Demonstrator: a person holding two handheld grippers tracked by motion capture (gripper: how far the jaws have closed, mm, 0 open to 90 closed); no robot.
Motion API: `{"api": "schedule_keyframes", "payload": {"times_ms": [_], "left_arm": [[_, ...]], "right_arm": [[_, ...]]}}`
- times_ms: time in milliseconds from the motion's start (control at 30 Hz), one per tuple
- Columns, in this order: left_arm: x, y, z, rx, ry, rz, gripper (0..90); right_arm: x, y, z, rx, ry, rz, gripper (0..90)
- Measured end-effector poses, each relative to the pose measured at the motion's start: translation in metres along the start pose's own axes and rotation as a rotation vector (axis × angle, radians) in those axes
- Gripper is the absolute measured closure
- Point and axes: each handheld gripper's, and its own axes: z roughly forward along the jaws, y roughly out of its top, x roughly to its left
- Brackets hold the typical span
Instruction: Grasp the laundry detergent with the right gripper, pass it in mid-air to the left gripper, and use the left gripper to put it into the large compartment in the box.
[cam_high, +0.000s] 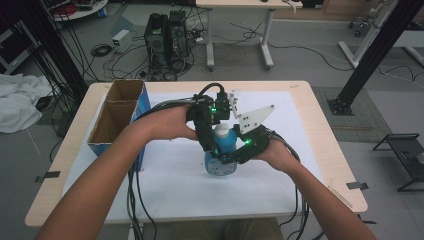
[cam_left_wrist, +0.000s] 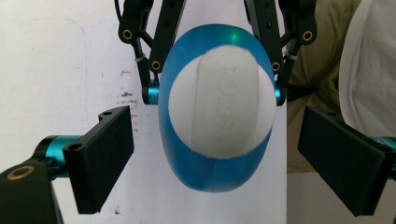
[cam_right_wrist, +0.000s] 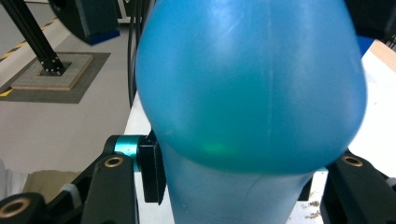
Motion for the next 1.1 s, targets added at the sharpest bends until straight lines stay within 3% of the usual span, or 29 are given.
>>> {"api": "schedule_keyframes", "payload": {"times_ms": [567, 600, 633, 667, 733, 867, 1100], "left_arm": [[0.004, 0.008, 0.015, 0.029, -0.028, 0.011, 10.8], [0.004, 0.008, 0.016, 0.026, -0.025, 0.011, 10.8], [0.004, 0.008, 0.016, 0.021, -0.024, 0.004, 10.8], [0.005, 0.008, 0.016, 0.023, -0.022, 0.004, 10.8], [0.005, 0.008, 0.018, 0.023, -0.022, 0.006, 10.8], [0.004, 0.008, 0.019, 0.023, -0.027, 0.011, 13.7], [0.004, 0.008, 0.019, 0.03, -0.036, 0.015, 17.4]], "right_arm": [[0.0, 0.002, 0.002, -0.005, -0.003, -0.006, 43.4], [-0.001, 0.002, 0.002, -0.012, 0.0, -0.017, 43.4], [-0.004, 0.003, 0.004, -0.04, 0.006, -0.066, 43.4], [-0.001, 0.002, 0.002, -0.016, 0.002, -0.018, 43.4], [-0.005, 0.003, 0.004, -0.05, 0.006, -0.077, 43.4], [-0.003, 0.003, 0.003, -0.044, 0.008, -0.059, 43.4], [-0.004, 0.003, 0.004, -0.041, 0.01, -0.079, 43.3]]}}
